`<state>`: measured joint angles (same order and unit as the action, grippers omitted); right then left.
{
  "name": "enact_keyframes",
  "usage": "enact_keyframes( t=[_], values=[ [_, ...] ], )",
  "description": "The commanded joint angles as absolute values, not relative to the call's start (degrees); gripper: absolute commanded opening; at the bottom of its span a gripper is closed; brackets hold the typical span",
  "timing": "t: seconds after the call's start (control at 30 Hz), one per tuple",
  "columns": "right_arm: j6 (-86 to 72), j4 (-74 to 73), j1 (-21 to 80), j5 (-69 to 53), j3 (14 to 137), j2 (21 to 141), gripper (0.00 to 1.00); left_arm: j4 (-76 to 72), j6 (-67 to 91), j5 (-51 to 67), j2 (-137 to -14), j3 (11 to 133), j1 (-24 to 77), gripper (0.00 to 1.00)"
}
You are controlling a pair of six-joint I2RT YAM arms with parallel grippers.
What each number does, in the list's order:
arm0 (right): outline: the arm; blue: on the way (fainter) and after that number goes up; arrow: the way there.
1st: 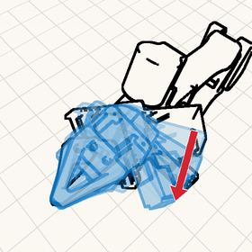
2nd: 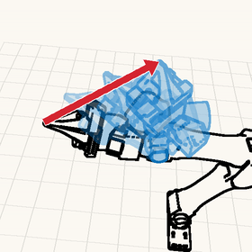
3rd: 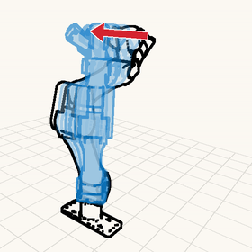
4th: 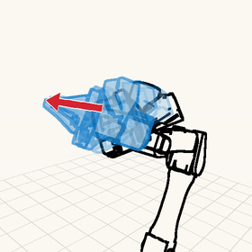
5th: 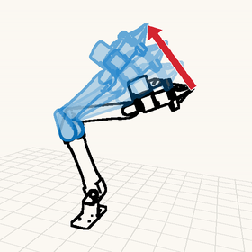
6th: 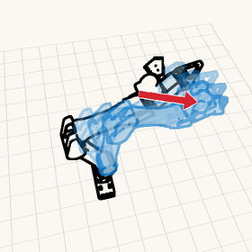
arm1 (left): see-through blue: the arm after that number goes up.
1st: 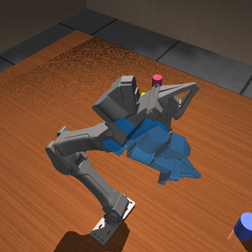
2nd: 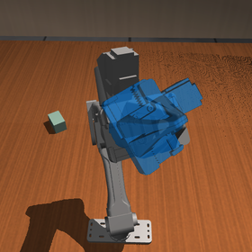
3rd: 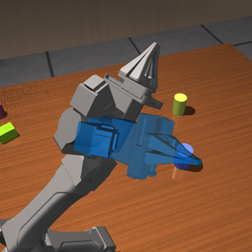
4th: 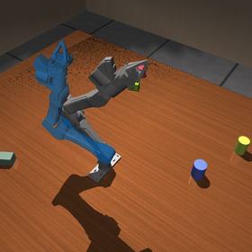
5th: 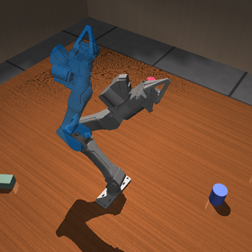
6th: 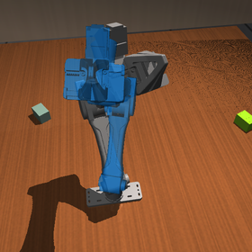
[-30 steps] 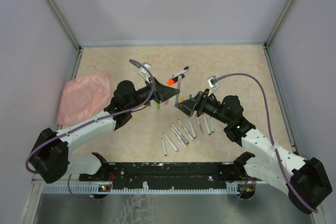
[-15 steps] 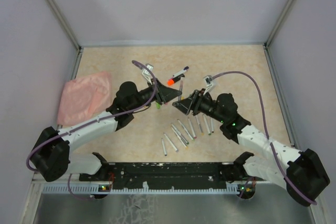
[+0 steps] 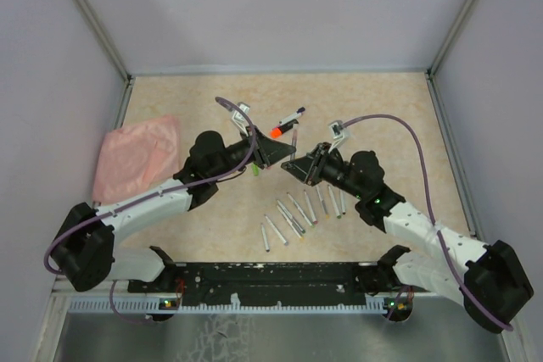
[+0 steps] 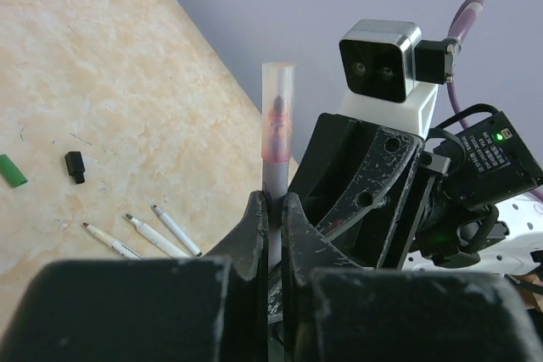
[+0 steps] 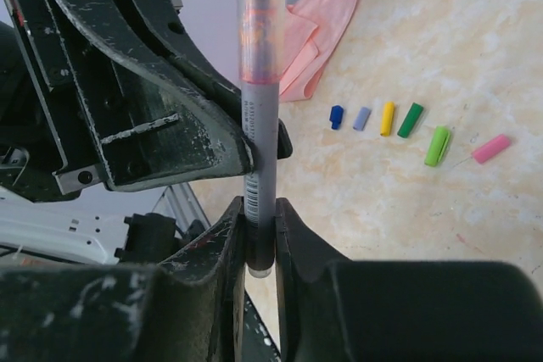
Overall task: Open the pen caps
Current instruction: Pick up the pen from the center of the board, then open the pen cap from the pen.
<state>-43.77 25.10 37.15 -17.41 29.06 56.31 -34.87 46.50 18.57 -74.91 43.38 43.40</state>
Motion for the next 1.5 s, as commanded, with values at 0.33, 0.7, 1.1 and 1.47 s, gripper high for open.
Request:
enact_keyframes(
  t=[0.33, 0.7, 1.1, 1.47],
  values=[
    [-42.31, 23.94, 32.64, -23.51, 30.45, 52.8, 0.0, -27.07, 40.14, 13.4, -69.72, 47.49, 43.54, 0.68],
    [-39.38, 23.44, 29.0, -33.56, 29.4, 51.82, 0.0, -13.24, 44.04, 37.45, -75.8, 60.47, 31.12, 0.81],
    [-39.75, 25.28, 29.0, -36.44, 29.96, 53.9, 0.0, -9.85, 41.2, 38.59, -80.87, 67.11, 32.48, 0.75],
    [-40.12, 26.2, 29.0, -37.53, 30.15, 55.1, 0.0, -9.4, 40.12, 37.88, -83.94, 68.99, 36.21, 0.65]
  ],
)
